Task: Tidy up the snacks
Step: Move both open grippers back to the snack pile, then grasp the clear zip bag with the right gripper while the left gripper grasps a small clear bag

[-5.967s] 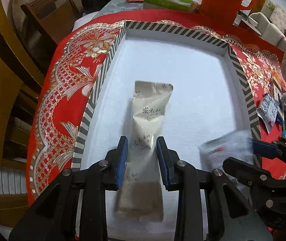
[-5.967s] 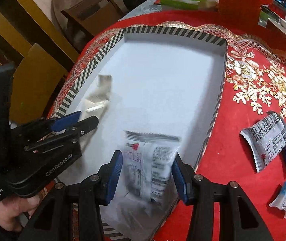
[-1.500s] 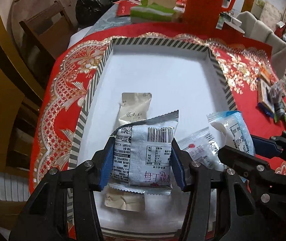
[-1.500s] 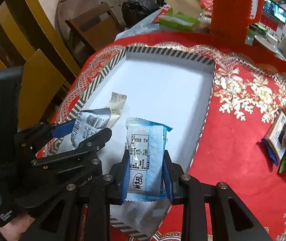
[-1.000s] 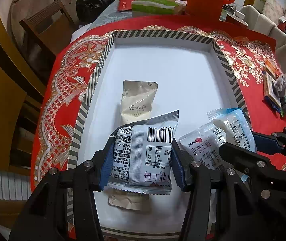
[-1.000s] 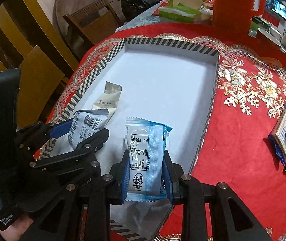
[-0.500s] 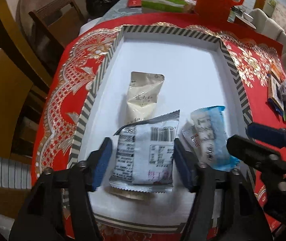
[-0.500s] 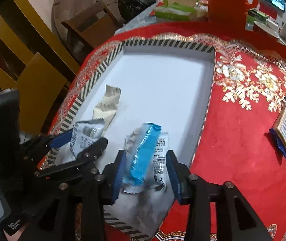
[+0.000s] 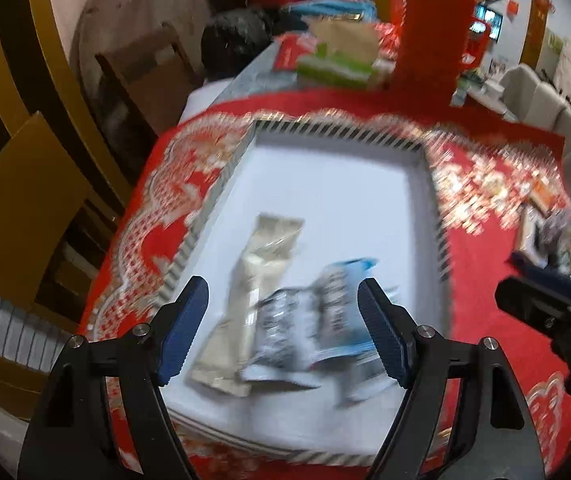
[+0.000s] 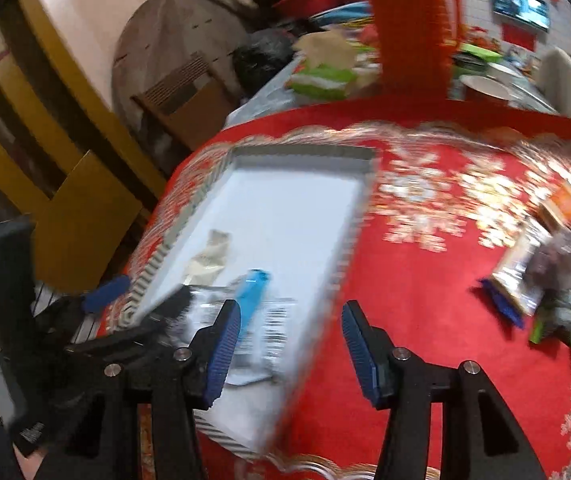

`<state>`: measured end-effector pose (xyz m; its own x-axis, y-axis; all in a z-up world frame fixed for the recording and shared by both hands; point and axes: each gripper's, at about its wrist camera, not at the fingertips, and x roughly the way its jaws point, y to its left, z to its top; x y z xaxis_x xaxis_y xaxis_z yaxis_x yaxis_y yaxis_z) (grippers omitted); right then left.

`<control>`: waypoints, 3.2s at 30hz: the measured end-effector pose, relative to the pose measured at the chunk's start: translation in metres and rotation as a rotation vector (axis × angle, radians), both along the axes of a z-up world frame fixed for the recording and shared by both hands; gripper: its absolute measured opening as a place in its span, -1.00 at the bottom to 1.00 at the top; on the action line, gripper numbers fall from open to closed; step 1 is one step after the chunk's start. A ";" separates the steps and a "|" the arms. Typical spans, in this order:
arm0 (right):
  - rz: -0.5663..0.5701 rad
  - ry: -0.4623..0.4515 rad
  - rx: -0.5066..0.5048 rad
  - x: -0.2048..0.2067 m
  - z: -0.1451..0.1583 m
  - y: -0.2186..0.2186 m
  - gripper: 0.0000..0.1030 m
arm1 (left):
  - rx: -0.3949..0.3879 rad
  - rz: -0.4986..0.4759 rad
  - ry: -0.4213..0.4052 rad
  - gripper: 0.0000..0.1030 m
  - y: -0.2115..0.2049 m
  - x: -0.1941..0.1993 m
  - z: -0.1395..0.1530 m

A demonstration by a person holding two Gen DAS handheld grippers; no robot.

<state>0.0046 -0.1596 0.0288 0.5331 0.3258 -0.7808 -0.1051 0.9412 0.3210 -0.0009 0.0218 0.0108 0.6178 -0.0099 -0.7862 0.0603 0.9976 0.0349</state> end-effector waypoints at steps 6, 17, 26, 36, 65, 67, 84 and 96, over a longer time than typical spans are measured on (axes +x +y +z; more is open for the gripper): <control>-0.161 0.036 0.008 -0.026 -0.013 -0.087 -0.01 | -0.020 -0.132 -0.024 0.52 -0.073 -0.006 0.009; -0.572 0.142 0.169 -0.085 -0.051 -0.270 -0.01 | -0.052 -0.444 0.111 0.52 -0.223 -0.014 -0.017; -0.617 0.208 0.291 -0.054 -0.077 -0.302 0.00 | -0.090 -0.479 0.132 0.52 -0.254 0.006 -0.014; -0.615 0.252 0.085 -0.006 -0.078 -0.302 0.05 | -0.022 -0.614 0.157 0.52 -0.316 0.061 -0.023; -0.506 0.117 0.151 -0.069 -0.057 -0.299 -0.85 | -0.174 -0.510 0.262 -0.77 -0.267 0.005 -0.025; -0.480 0.108 0.147 -0.074 -0.054 -0.293 -0.92 | -0.184 -0.501 0.280 -0.80 -0.261 -0.001 -0.027; -0.576 0.216 0.064 -0.048 -0.077 -0.295 -0.06 | -0.199 -0.467 0.272 0.14 -0.256 -0.004 -0.019; -0.436 0.202 -0.161 -0.034 -0.077 -0.284 -0.24 | -0.122 -0.500 0.321 0.14 -0.308 0.045 -0.047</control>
